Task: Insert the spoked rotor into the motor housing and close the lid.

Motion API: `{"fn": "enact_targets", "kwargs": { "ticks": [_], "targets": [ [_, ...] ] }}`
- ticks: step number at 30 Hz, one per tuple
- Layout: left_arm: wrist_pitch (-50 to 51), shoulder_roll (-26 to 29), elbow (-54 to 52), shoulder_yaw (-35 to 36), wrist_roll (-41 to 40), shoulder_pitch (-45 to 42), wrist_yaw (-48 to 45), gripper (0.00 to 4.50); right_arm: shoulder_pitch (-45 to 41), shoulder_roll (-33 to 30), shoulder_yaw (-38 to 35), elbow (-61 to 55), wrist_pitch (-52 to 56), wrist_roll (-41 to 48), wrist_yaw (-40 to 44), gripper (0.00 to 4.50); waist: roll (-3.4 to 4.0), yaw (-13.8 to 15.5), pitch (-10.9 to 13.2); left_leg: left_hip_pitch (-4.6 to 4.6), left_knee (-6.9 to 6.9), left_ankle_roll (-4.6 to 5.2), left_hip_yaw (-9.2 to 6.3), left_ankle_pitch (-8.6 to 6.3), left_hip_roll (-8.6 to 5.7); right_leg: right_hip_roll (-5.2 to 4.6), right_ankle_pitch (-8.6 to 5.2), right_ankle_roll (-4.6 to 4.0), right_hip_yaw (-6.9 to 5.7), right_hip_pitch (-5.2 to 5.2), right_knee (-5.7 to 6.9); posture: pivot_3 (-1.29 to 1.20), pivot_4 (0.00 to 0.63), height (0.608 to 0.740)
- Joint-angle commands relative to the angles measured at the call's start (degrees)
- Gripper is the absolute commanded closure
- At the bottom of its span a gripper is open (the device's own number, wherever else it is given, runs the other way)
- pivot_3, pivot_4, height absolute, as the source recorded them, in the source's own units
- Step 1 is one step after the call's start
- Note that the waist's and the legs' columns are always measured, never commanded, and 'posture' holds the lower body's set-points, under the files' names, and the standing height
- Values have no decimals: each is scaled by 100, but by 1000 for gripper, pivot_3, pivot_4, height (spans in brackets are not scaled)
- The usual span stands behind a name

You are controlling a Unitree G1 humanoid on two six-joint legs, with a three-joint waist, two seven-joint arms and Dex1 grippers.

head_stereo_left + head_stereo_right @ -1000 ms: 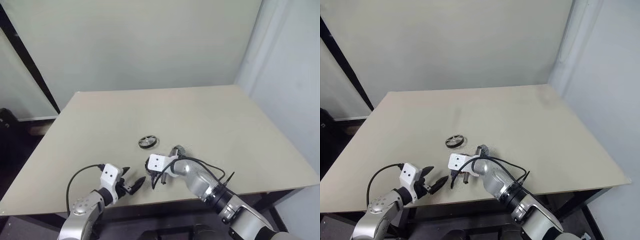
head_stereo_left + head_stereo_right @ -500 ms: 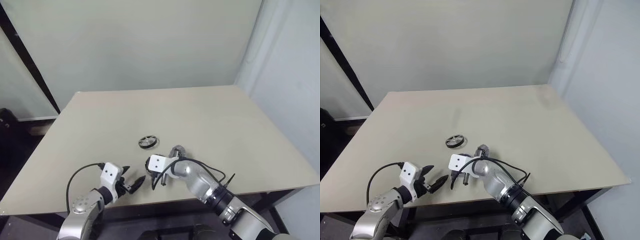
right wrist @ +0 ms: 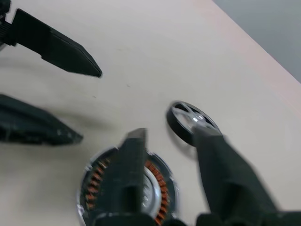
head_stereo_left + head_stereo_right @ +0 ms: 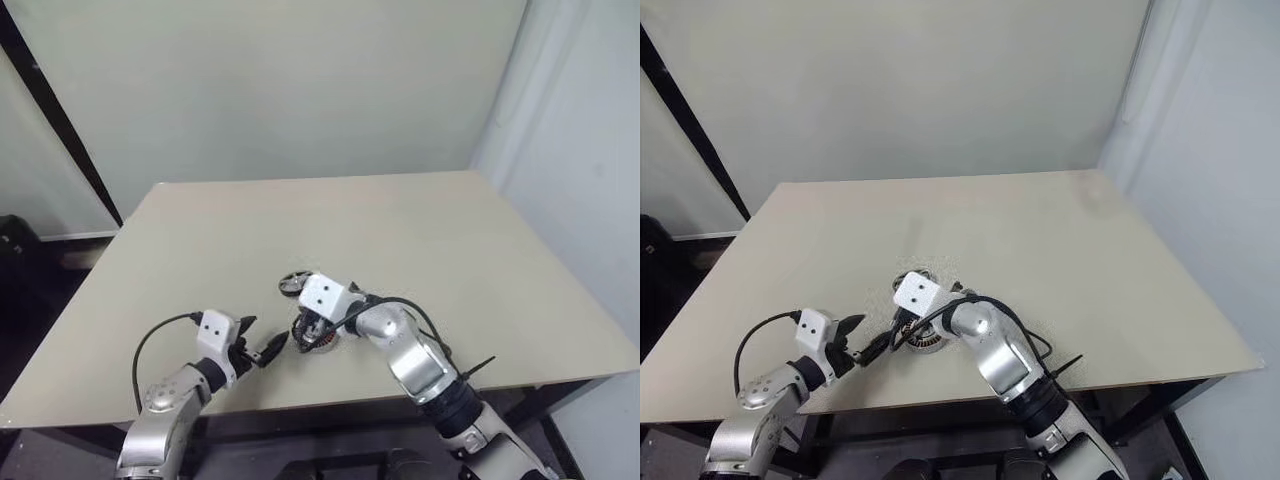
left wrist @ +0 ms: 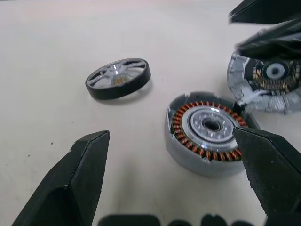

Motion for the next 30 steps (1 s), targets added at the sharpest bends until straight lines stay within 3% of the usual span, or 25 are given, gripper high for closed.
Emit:
{"fn": "enact_targets", "kwargs": {
  "ticks": [1, 5, 8, 16, 30],
  "targets": [
    [234, -55, -23, 173, -210, -279, 134, 0, 77, -169, -306, -456, 169, 123, -100, 1458, 0, -10, 0, 0, 0, 0, 1, 0, 0, 0, 0, 0, 0, 0, 0, 0, 0, 740],
    [1109, -169, 121, 259, -428, -689, 545, 0, 276, -350, -445, -704, 282, 159, -213, 34, -1, -12, 0, 0, -3, 1, 0, 0, 0, 0, 0, 0, -1, -1, 1, 0, 0, 740],
    [2019, -384, 541, 456, -589, -1286, 1145, 0, 426, -382, -523, -862, 193, 143, -431, 34, -4, -12, -1, 0, -4, 2, -2, 1, 0, 2, 2, 3, -2, -1, 1, 0, 0, 740],
    [3004, -1136, 2135, 1342, -1150, -2867, 2133, 0, 680, -513, -469, -1200, 165, 152, -666, 34, -14, -2, -2, -4, 9, 2, -7, 1, -8, 0, 9, 16, -3, 9, -3, 0, 0, 740],
    [2098, -1446, 4857, 2423, -1383, -4379, 2876, 0, 888, -638, -450, -1520, 273, 137, -916, 34, -23, -2, -2, -6, 12, 0, -7, 1, -10, -1, 10, 17, -2, 9, -5, 0, 0, 740]
  ]
}}
